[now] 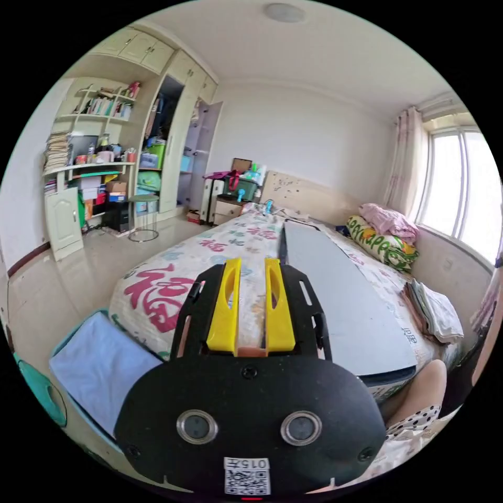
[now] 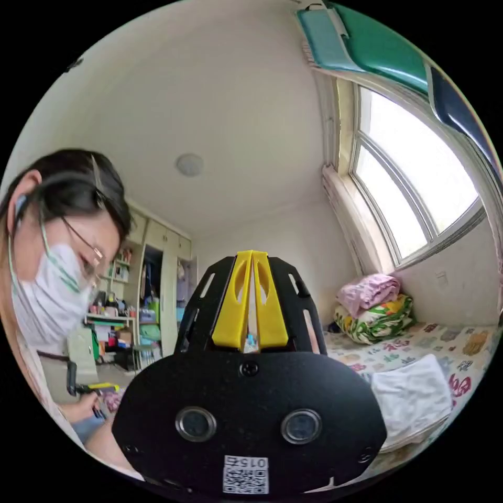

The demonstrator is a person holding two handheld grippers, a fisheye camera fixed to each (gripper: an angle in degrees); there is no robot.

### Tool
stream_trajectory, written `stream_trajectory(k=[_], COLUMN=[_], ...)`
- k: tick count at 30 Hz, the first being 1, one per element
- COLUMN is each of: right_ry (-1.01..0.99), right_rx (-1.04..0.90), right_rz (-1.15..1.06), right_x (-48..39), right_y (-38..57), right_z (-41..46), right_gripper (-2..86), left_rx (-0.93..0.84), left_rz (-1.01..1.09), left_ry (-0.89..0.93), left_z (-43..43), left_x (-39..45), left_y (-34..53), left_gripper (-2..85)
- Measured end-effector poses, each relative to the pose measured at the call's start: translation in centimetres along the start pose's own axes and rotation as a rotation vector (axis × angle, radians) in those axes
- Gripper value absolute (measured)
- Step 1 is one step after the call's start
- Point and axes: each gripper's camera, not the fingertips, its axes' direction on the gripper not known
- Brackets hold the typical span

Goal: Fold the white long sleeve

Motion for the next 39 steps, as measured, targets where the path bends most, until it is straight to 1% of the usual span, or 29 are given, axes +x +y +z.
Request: stream_trajectory(k=[2, 4, 5, 7, 8, 10, 14, 16, 17, 19, 20, 21, 26, 29, 31, 32, 34, 36, 37, 39], right_ry=[0.089, 0.258, 0.283, 0.315, 0.324, 0.355, 0.427, 0.469, 0.469, 0.485, 0.509, 0.525, 0.392, 0.347, 0.312, 0.292, 0.225, 0.211, 0.219, 0.221], right_rx=[-0.160, -0.414, -0.477, -0.689, -0.732, -0.830, -0.903, -1.005, -1.034, -1.163, -1.170, -1.134, -1.037, -0.923, -0.788, -0.746, -0.611, -0.571, -0.559, -0.550], right_rz=[-0.007, 0.003, 0.017, 0.062, 0.071, 0.103, 0.041, 0.027, 0.038, 0.104, 0.125, 0.188, 0.396, 0.494, 0.601, 0.628, 0.733, 0.729, 0.709, 0.699], right_x=[5.0, 11.7, 13.5, 19.7, 21.1, 25.3, 29.0, 31.5, 32.3, 35.5, 36.2, 37.3, 41.0, 42.8, 44.2, 44.5, 45.8, 45.7, 45.3, 45.0], right_y=[0.3, 1.7, 2.2, 4.1, 4.5, 5.3, 4.4, 3.9, 3.8, 3.7, 3.3, 1.5, -5.8, -10.7, -13.7, -14.2, -15.7, -17.3, -18.2, -19.3], right_z=[4.3, 10.8, 12.4, 18.5, 19.9, 24.7, 31.1, 35.3, 36.2, 38.7, 38.9, 38.7, 35.6, 31.5, 27.3, 26.3, 23.3, 22.5, 22.3, 21.9], right_gripper=[0.1, 1.6, 2.1, 6.4, 7.1, 8.9, 10.6, 11.5, 11.7, 11.1, 10.0, 7.7, 3.5, 2.4, 1.9, 1.8, 1.6, 1.5, 1.4, 1.4], left_rx=[-0.012, -0.036, -0.042, -0.065, -0.071, -0.097, -0.151, -0.186, -0.192, -0.216, -0.219, -0.223, -0.280, -0.387, -0.438, -0.439, -0.436, -0.442, -0.457, -0.502], left_rz=[0.040, 0.103, 0.116, 0.165, 0.173, 0.207, 0.301, 0.351, 0.361, 0.402, 0.410, 0.427, 0.496, 0.479, 0.521, 0.541, 0.603, 0.634, 0.650, 0.639], left_ry=[0.045, 0.105, 0.122, 0.202, 0.222, 0.308, 0.420, 0.475, 0.486, 0.546, 0.562, 0.592, 0.736, 0.852, 0.938, 0.947, 0.965, 0.964, 0.956, 0.926], left_z=[2.6, 6.5, 7.5, 11.6, 12.6, 16.5, 22.2, 25.8, 26.7, 29.9, 30.6, 32.0, 38.1, 43.2, 46.8, 47.5, 50.7, 52.9, 54.5, 57.1], left_x=[3.6, 8.9, 10.2, 15.6, 16.9, 22.3, 30.7, 35.9, 37.2, 42.2, 43.4, 45.7, 55.7, 63.2, 70.5, 72.4, 79.6, 84.6, 87.6, 90.9], left_y=[-0.9, -2.0, -2.3, -3.3, -3.5, -4.3, -4.9, -5.1, -5.1, -5.3, -5.4, -5.5, -6.1, -6.9, -7.0, -6.9, -6.5, -5.9, -5.3, -4.2], left_gripper=[7.5, 7.6, 7.6, 7.7, 7.7, 7.8, 8.4, 10.3, 10.6, 11.4, 11.5, 11.7, 12.1, 12.0, 11.3, 10.8, 4.6, 4.8, 6.7, 8.5])
